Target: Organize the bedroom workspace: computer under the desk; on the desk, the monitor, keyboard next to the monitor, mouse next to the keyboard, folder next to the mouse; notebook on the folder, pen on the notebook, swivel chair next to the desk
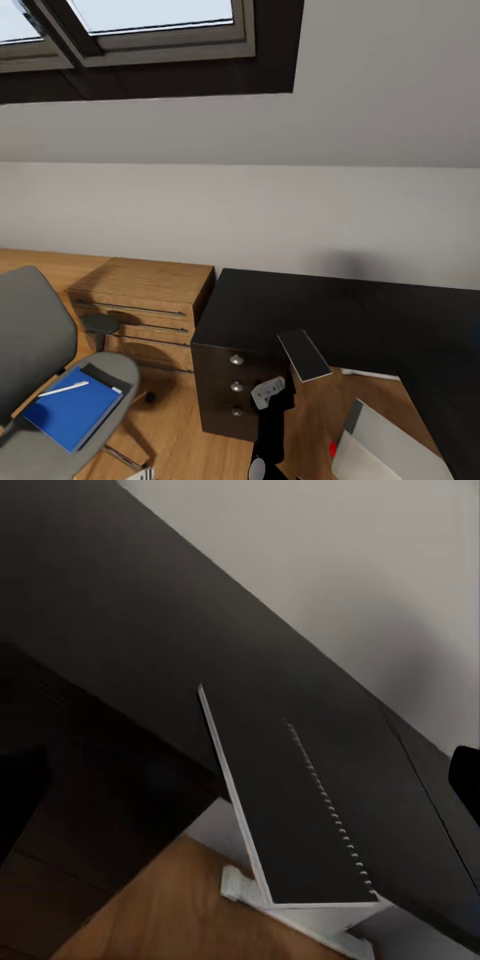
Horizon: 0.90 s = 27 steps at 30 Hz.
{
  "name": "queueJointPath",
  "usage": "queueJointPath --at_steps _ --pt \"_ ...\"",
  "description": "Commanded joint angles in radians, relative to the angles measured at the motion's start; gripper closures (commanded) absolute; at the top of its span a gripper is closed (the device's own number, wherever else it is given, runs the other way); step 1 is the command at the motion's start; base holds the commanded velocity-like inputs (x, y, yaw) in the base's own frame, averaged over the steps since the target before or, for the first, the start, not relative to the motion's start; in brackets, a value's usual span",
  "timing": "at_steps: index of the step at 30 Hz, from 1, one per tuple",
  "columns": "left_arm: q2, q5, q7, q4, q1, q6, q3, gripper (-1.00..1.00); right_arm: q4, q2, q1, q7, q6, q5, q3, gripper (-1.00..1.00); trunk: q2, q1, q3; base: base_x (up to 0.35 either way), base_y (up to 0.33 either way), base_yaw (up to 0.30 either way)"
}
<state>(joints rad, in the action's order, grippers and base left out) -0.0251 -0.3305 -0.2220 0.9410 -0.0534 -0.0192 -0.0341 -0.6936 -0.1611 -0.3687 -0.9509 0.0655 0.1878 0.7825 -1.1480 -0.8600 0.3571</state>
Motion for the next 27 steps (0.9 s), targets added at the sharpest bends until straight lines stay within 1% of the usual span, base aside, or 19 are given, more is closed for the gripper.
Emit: queueJointPath --at_steps 1,17,24,27 --pt "0.001 -0.008 -0.007 0.002 0.000 -0.002 -0.003 -1.00 0.001 0.000 -0.001 -0.005 0.007 0.004 0.003 -1.00 -0.001 0.000 0.002 0.000 0.000 0.230" --pt "0.001 -0.008 -0.007 0.002 0.000 -0.002 -0.003 -1.00 0.004 0.000 -0.001 -0.004 0.007 0.005 0.004 -1.00 -0.001 0.000 0.018 0.000 0.000 0.226" --pt "0.001 -0.008 -0.007 0.002 0.000 -0.001 -0.003 -1.00 0.002 0.006 -0.001 0.003 0.004 0.005 0.003 -1.00 -0.001 0.000 0.020 0.000 0.000 0.037" --pt "0.001 -0.008 -0.007 0.002 0.000 -0.002 -0.003 -1.00 0.003 0.007 -0.001 0.026 0.005 0.006 0.002 -1.00 -0.001 0.000 0.020 0.000 0.000 0.003"
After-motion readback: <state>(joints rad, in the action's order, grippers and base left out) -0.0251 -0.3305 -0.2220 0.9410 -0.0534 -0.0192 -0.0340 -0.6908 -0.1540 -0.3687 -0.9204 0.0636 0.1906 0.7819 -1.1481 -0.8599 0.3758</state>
